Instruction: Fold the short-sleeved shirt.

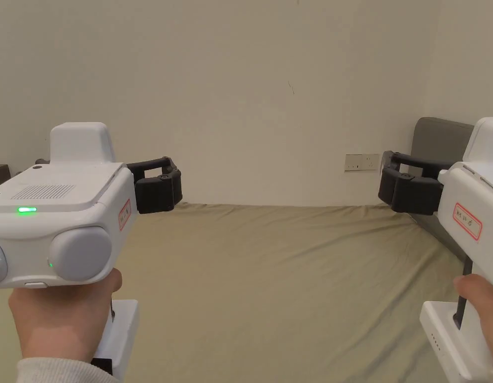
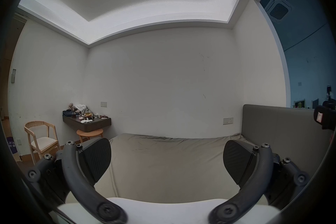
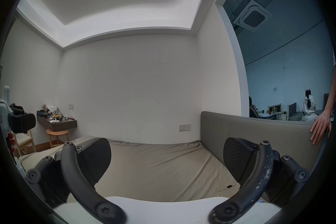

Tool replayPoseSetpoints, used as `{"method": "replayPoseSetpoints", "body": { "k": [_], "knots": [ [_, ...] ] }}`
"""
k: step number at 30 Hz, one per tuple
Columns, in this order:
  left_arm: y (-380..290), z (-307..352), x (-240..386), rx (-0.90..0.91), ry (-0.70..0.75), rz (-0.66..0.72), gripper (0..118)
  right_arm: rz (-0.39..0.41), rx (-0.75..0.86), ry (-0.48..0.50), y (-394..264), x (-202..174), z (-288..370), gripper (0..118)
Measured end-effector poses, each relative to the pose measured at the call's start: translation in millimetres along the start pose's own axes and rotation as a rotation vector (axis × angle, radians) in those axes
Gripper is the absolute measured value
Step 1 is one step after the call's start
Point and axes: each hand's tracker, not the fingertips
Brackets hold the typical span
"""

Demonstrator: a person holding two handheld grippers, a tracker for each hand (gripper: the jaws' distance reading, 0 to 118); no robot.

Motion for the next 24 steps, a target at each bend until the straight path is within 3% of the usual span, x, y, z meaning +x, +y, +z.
{"method": "replayPoseSetpoints", "body": {
  "k": [20,24],
  "knots": [
    [-13,-20,1,-0.032,0.012,0.001,118,0.026,-0.025,-0.013,-11,-4,-19,118],
    [-46,-69,11,-0.227,-0.013,-0.032,118,0.064,-0.145,-0.016,-41,-10,-62,118]
  ]
}}
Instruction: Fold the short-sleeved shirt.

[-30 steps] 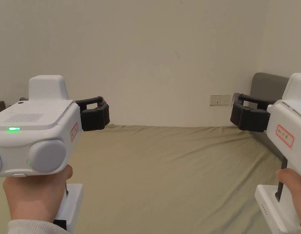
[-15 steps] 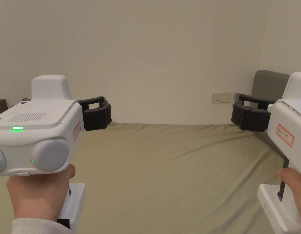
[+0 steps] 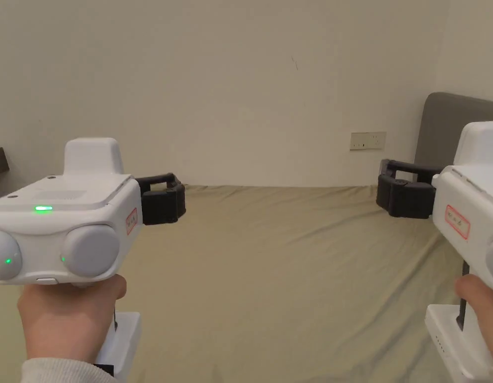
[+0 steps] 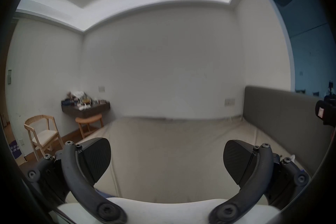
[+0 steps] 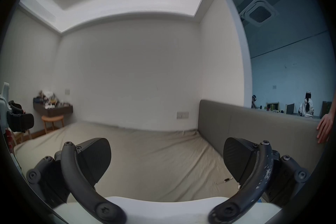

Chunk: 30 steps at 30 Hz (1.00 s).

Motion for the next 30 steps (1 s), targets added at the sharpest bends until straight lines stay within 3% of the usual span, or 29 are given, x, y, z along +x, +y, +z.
{"method": "replayPoseSetpoints", "body": {
  "k": [5,9,12,16,18,19,20,21,23,25,30],
  "knots": [
    [-107,-127,25,-0.334,-0.107,-0.001,118,0.058,-0.307,0.022,-112,-21,-114,118],
    [-227,-212,50,-0.580,-0.096,0.010,118,-0.002,-0.638,0.046,-239,-31,-192,118],
    [-301,-247,67,-0.709,-0.095,-0.021,118,0.042,-0.785,0.035,-326,-40,-222,118],
    [-359,-264,76,-0.756,-0.056,0.022,118,0.075,-0.815,0.104,-391,-44,-229,118],
    [-385,-266,77,-0.806,-0.042,0.038,118,0.032,-0.916,0.102,-414,-42,-231,118],
    [-390,-256,77,-0.696,-0.045,0.019,118,-0.008,-0.951,0.133,-425,-38,-229,118],
    [-382,-252,75,-0.693,-0.047,0.032,118,-0.003,-0.762,0.136,-418,-35,-218,118],
    [-376,-257,75,-0.710,-0.047,0.028,118,-0.016,-0.835,0.140,-411,-33,-222,118],
    [-381,-260,80,-0.733,-0.037,0.016,118,-0.010,-0.836,0.122,-416,-37,-225,118],
    [-378,-252,74,-0.710,-0.038,0.018,118,0.056,-0.867,0.089,-415,-45,-224,118],
    [-380,-253,77,-0.721,-0.042,0.021,118,0.006,-0.833,0.090,-423,-40,-215,118]
  ]
}}
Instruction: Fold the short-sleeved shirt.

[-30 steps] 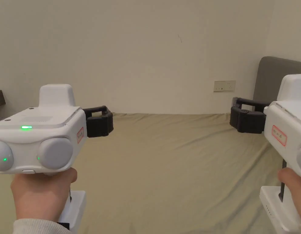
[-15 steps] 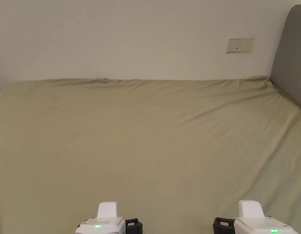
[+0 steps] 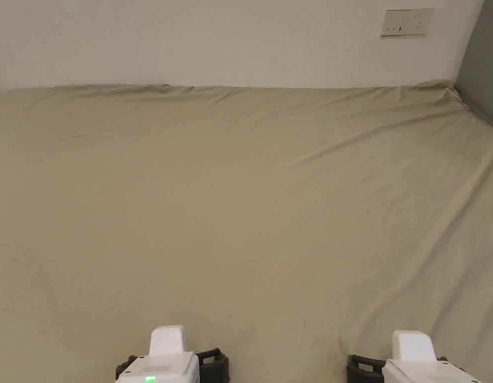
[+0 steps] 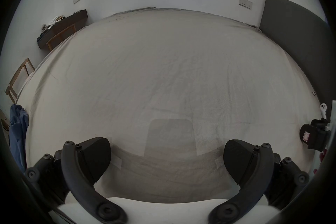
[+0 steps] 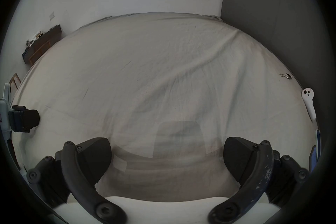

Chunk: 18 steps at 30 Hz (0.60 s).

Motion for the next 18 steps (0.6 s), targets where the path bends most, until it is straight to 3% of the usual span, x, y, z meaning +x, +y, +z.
{"method": "replayPoseSetpoints", "body": {
  "k": [18],
  "knots": [
    [3,1,1,-0.007,-0.004,0.003,118,0.007,-0.029,-0.009,14,-8,8,118]
  ]
}}
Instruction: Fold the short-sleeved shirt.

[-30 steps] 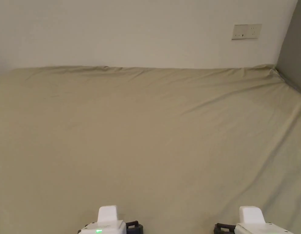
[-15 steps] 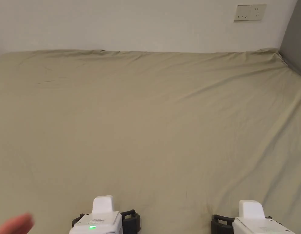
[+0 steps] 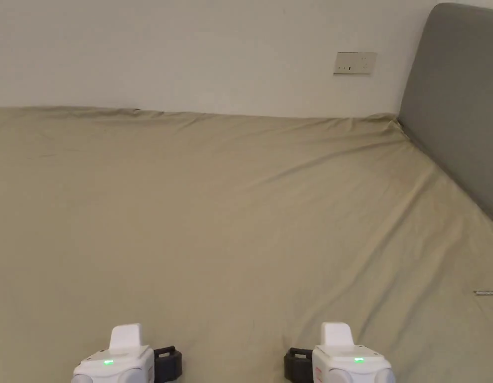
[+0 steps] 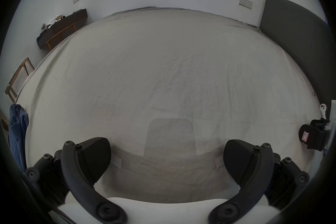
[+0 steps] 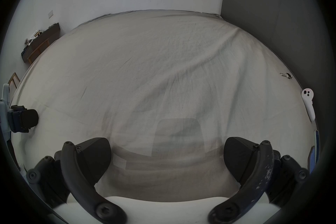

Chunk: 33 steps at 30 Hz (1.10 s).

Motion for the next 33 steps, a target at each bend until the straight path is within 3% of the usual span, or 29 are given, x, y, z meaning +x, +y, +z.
{"method": "replayPoseSetpoints", "body": {
  "k": [33],
  "knots": [
    [0,-3,-2,0.000,0.001,-0.002,118,-0.001,0.000,0.001,0,0,-2,118]
  ]
}}
